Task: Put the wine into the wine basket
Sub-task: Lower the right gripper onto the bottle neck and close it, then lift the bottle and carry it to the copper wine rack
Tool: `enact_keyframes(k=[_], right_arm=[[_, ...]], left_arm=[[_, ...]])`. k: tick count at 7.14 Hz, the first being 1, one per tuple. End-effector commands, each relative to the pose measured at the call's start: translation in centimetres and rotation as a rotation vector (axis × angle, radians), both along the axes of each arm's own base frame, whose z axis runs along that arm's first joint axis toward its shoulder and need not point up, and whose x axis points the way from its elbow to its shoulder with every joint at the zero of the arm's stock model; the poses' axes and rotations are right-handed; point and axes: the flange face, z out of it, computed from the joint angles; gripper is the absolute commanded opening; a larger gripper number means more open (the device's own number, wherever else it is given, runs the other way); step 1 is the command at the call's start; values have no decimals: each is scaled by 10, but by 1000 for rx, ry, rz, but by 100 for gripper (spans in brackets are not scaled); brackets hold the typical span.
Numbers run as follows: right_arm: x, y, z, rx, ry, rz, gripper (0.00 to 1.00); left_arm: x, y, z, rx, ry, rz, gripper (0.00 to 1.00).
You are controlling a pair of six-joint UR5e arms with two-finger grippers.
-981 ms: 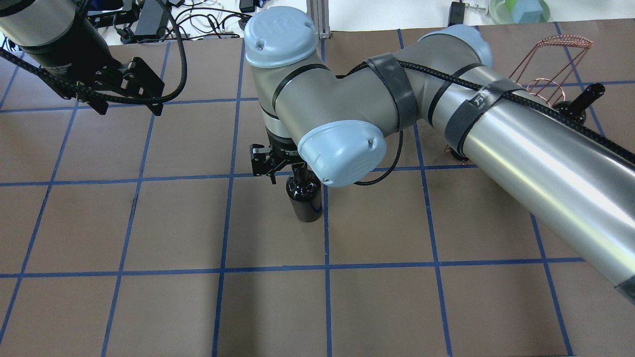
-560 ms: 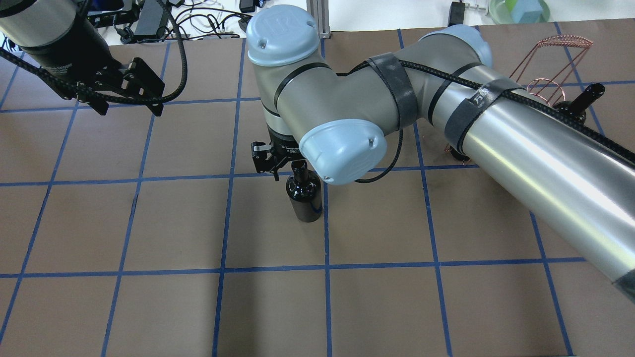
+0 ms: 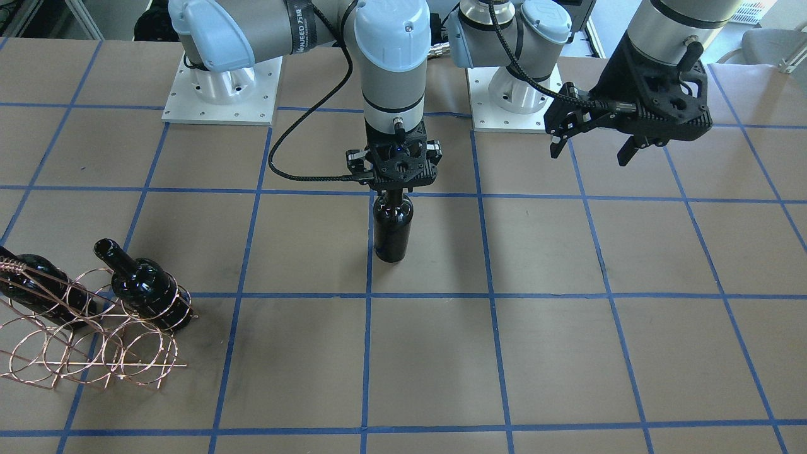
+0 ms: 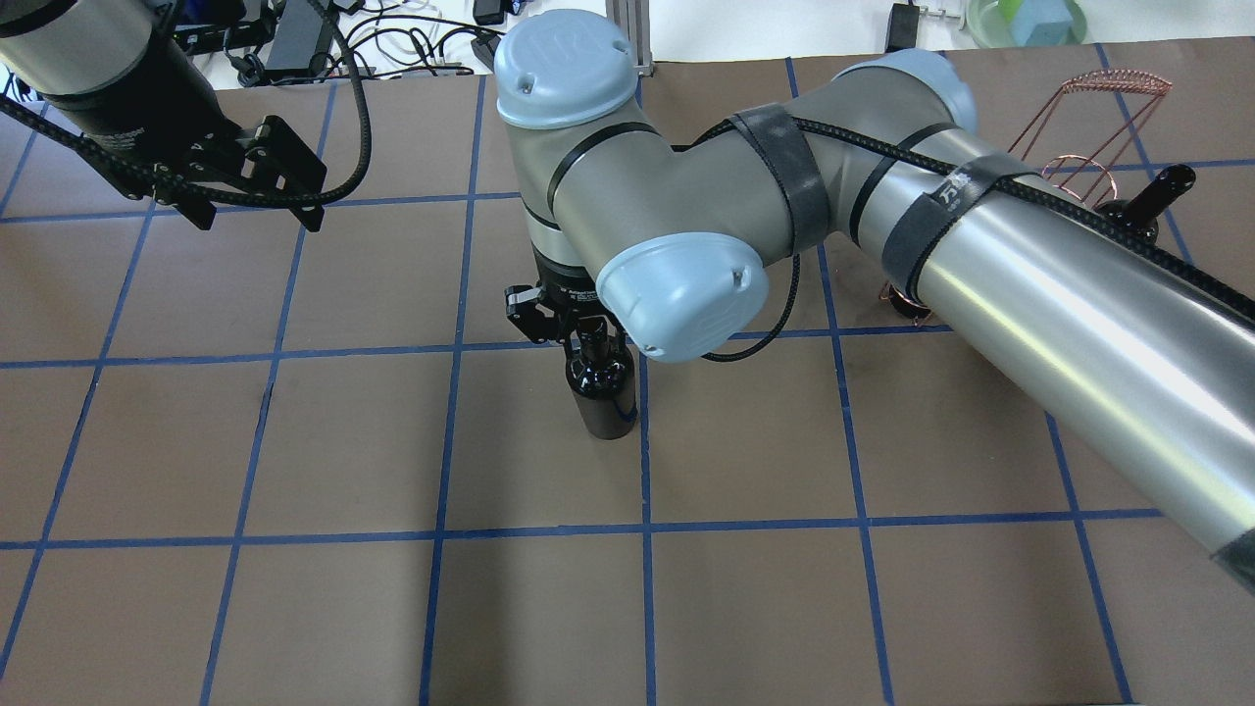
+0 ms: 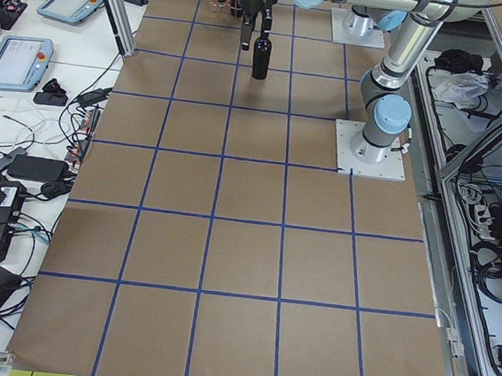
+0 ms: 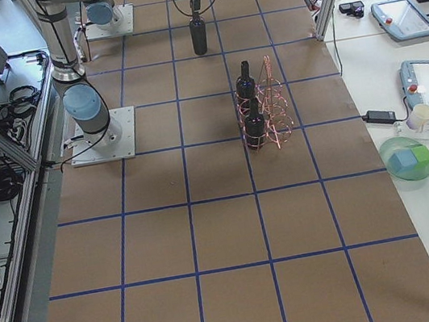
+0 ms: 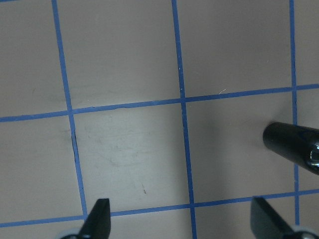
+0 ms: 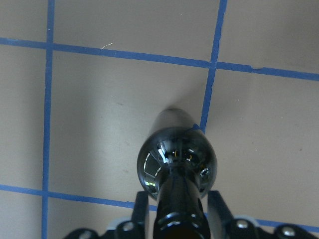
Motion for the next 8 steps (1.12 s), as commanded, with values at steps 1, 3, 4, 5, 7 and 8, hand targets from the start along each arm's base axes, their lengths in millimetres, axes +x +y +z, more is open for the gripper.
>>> enact_keyframes(k=[1,3,4,5,7,8], right_arm=[[0,0,-1,6,-3,0,0],[-2,-3,3,-1,-2,6,0],[-14,-11,8,-6,2,1,0],[-38,-28,24,-5,9,21,0],[-104,-53,89,-4,9,41,0],[-140,-56,110,-24,3,38,0]], left_arm=[[-1,0,0,0,0,-2,100],[0,0,0,0,0,-3,100],[0,0,0,0,0,-3,100],[-1,0,0,0,0,-5,100],[0,0,0,0,0,-3,100],[-1,0,-1,2,0,-5,100]])
